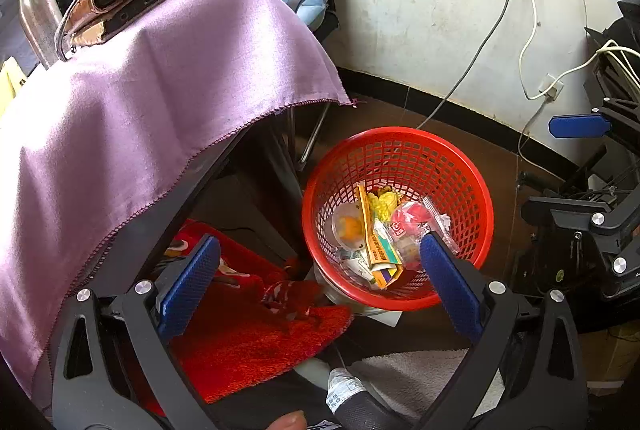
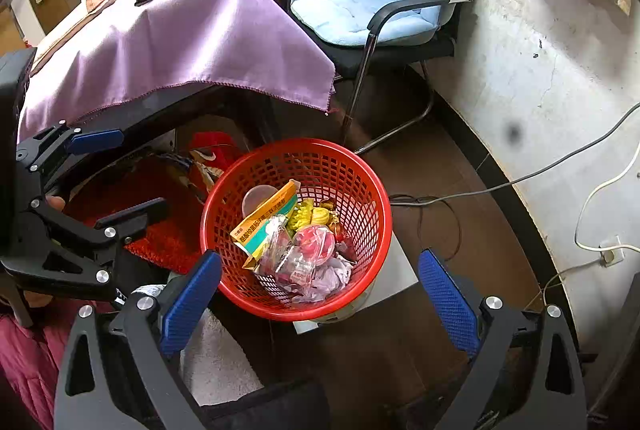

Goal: Collect trash

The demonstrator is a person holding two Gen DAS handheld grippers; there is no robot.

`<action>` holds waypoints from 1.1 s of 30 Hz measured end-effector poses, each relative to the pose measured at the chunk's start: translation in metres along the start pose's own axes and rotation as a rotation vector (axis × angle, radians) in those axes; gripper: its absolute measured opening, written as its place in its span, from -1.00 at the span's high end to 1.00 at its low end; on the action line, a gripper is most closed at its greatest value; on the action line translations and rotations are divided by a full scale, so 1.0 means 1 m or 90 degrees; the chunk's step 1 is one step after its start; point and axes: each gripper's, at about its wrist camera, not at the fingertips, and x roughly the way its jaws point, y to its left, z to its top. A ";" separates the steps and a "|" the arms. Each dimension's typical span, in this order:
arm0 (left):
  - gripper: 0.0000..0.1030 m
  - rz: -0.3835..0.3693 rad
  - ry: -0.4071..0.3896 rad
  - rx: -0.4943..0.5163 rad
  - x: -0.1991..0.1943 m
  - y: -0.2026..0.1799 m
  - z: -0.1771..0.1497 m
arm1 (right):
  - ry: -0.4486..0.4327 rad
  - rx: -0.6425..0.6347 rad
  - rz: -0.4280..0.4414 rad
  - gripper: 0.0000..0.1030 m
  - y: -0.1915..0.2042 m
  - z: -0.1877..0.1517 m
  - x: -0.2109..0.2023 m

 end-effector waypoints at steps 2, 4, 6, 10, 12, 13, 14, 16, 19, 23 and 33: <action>-0.87 0.001 -0.001 0.001 0.000 0.001 0.000 | 0.000 -0.001 0.000 -0.88 0.000 0.000 0.000; -0.87 0.002 -0.002 0.000 0.000 0.001 0.000 | 0.000 -0.001 0.000 -0.88 -0.001 0.000 0.000; -0.87 0.002 -0.002 0.001 0.000 0.001 0.000 | -0.001 -0.001 0.000 -0.88 0.000 0.000 0.000; -0.87 0.002 -0.002 0.001 -0.001 0.001 0.000 | -0.002 -0.001 0.000 -0.88 -0.001 0.000 -0.002; -0.87 0.002 -0.002 0.001 -0.001 0.001 0.000 | -0.002 -0.002 -0.001 -0.88 0.000 0.001 -0.002; -0.87 0.002 -0.002 0.001 -0.001 0.001 0.000 | -0.002 -0.001 0.000 -0.88 0.000 0.001 -0.002; -0.87 0.002 -0.002 0.001 -0.001 0.001 0.000 | -0.002 -0.001 0.000 -0.88 0.000 0.001 -0.002; -0.87 0.003 -0.001 0.001 0.000 0.001 0.000 | -0.001 -0.001 0.000 -0.88 0.000 0.001 -0.002; -0.87 0.002 -0.001 0.001 -0.001 0.001 0.000 | -0.002 -0.001 0.000 -0.88 0.000 0.001 -0.003; -0.87 0.002 -0.001 0.001 -0.001 0.001 0.000 | -0.001 0.000 0.000 -0.88 0.001 0.001 -0.003; -0.87 0.003 -0.001 0.002 -0.001 0.001 0.000 | -0.002 -0.001 -0.001 -0.88 0.000 0.001 -0.003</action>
